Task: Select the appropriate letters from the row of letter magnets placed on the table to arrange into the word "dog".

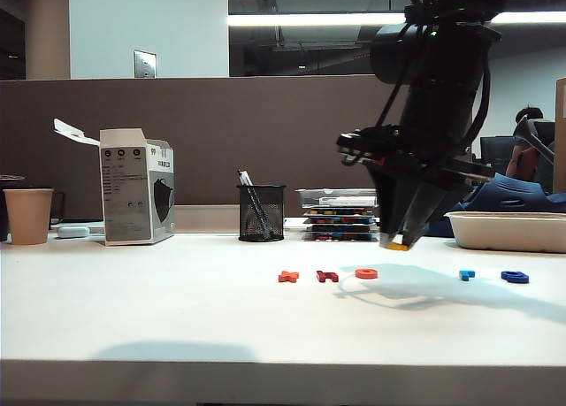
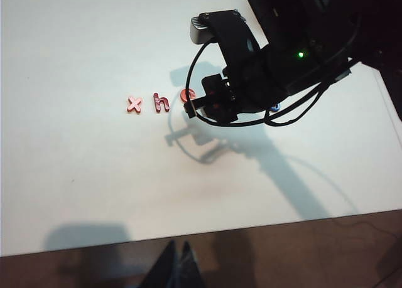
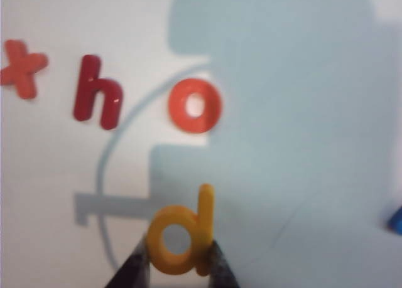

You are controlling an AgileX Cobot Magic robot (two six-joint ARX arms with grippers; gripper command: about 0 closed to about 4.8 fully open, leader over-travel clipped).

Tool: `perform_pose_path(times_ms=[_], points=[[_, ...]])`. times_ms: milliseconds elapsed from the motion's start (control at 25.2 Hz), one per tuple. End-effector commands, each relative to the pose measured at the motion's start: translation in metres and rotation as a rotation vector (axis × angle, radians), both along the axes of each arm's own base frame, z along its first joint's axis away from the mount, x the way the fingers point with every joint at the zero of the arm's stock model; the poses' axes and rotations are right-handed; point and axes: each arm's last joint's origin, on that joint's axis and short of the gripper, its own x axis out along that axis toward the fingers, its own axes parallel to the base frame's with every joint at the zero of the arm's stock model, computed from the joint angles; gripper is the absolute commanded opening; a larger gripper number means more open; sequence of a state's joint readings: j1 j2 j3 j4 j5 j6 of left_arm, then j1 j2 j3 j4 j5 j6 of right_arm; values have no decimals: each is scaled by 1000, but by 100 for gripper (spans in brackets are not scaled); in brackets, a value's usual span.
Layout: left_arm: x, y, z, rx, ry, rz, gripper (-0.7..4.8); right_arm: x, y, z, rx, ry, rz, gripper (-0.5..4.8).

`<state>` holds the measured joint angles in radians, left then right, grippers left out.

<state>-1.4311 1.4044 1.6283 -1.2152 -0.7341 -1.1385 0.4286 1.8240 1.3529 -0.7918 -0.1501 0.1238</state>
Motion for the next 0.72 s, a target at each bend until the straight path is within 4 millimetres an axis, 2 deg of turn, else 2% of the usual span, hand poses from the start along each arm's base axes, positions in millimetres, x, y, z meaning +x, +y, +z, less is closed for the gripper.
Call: perform_pose_path(times_ms=[40,159,517,715], points=[[0,0,2,-8,-7,2,-5,-6,4,2,14,53,-57,84],[0,0,2,-7,-7,1,-5,-11,8,1,0,78,-54,84],[0,0,2,-7,-7,2,-5,-31,40,0,-1,111,-53,84],[0,0,2,-7,-7,1,-5,-37,55,0,-15,82,-115,84]])
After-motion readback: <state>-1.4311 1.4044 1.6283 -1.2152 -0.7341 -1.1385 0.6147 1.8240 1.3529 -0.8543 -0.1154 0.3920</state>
